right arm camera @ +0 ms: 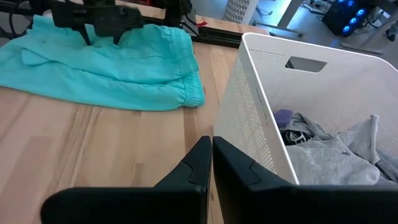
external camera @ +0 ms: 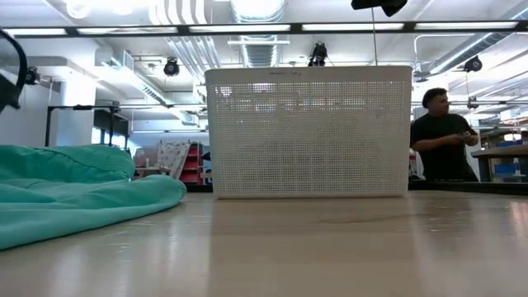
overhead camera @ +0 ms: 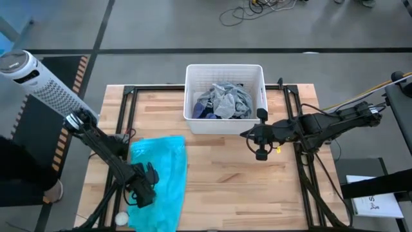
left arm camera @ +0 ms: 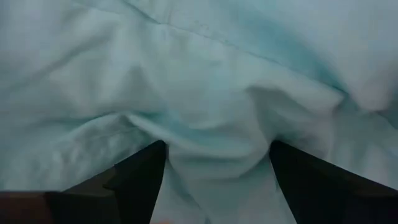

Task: Sort clothes
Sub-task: Put the light blue shorts into the laundry bin, then return to Home Position

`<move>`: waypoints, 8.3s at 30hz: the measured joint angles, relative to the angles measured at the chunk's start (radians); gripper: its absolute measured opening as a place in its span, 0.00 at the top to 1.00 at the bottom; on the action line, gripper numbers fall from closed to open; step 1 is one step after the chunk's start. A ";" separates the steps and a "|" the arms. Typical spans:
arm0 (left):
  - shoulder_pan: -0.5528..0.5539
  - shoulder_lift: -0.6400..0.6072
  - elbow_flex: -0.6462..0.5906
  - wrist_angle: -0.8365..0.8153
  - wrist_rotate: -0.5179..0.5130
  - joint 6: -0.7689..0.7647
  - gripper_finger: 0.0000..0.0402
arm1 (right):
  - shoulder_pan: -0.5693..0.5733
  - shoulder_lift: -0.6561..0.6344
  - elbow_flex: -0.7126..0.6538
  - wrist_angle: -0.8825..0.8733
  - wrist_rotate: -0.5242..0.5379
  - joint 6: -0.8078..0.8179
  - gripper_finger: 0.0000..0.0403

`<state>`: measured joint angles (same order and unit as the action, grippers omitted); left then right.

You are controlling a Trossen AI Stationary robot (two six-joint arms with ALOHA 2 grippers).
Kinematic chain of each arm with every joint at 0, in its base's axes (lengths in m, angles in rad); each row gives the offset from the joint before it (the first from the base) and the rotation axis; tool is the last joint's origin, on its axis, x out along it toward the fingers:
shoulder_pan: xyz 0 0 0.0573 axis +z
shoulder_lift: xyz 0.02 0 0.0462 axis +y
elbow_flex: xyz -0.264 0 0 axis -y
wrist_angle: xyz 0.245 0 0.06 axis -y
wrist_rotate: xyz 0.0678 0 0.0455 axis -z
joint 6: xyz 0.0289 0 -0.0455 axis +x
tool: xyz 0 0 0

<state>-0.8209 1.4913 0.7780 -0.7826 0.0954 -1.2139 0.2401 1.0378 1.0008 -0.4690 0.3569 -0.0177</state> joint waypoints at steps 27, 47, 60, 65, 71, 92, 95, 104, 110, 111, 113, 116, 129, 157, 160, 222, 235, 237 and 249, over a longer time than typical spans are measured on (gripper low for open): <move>0.250 0.021 0.639 -0.314 -0.698 0.611 0.99 | 0.015 0.000 0.000 0.002 0.001 -0.001 1.00; 0.972 0.034 1.110 0.155 -0.354 1.496 1.00 | 0.031 -0.003 0.000 0.001 0.010 -0.002 1.00; 1.237 0.335 1.110 0.237 -0.056 1.486 1.00 | 0.121 -0.049 0.073 0.001 0.073 -0.005 1.00; 1.288 0.450 1.137 0.215 -0.056 1.482 1.00 | 0.142 -0.048 0.112 -0.007 0.074 -0.024 1.00; 1.325 0.574 1.182 0.133 -0.056 1.464 1.00 | 0.151 -0.048 0.123 -0.019 0.090 -0.034 1.00; 1.324 0.541 1.190 -0.012 -0.110 1.493 0.80 | -0.024 -0.016 0.168 -0.049 0.263 -0.063 1.00; 1.322 0.483 1.189 -0.032 -0.109 1.488 0.71 | -0.155 0.007 0.206 -0.046 0.147 -0.120 1.00; 1.314 0.277 1.149 -0.022 -0.104 1.466 0.48 | -0.623 0.191 0.273 -0.036 -0.356 -0.203 1.00; 1.308 0.065 0.896 0.139 -0.101 1.446 0.42 | -0.821 0.414 0.287 0.061 -0.610 -0.209 1.00; 1.308 0.023 0.834 0.183 -0.097 1.450 0.42 | -0.846 0.449 0.287 0.084 -0.652 -0.203 1.00; 1.308 -0.060 0.699 0.283 -0.091 1.456 0.43 | -0.887 0.514 0.288 0.121 -0.697 -0.186 1.00; 1.308 -0.189 0.496 0.439 -0.085 1.452 0.45 | -0.919 0.607 0.289 0.124 -0.704 -0.189 1.00; 1.308 -0.564 -0.005 0.751 -0.085 1.370 0.63 | -0.893 0.847 0.295 0.147 -0.688 -0.194 1.00; 1.211 -0.910 -0.092 0.685 0.062 1.327 0.98 | -0.806 0.197 0.219 0.102 -0.643 -0.271 1.00; 1.141 -0.935 -0.109 0.640 0.061 1.334 1.00 | -0.748 0.052 0.105 0.113 -0.642 -0.293 1.00; 1.021 -1.490 -0.768 0.801 -0.082 1.217 1.00 | -0.446 -0.943 -0.984 0.496 -0.534 -0.072 1.00; 1.016 -1.491 -0.768 0.797 -0.105 1.255 1.00 | -0.438 -1.030 -0.984 0.493 -0.529 -0.098 1.00; 1.016 -1.491 -0.768 0.798 -0.107 1.257 1.00 | -0.439 -1.039 -0.984 0.492 -0.495 -0.121 1.00; 1.017 -1.483 -0.768 0.801 -0.136 1.257 1.00 | -0.439 -1.031 -0.986 0.477 -0.342 -0.158 1.00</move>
<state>0.1962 0.0083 0.0097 0.0185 -0.0402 0.0433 -0.1986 0.0067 0.0143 0.0076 0.0152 -0.1762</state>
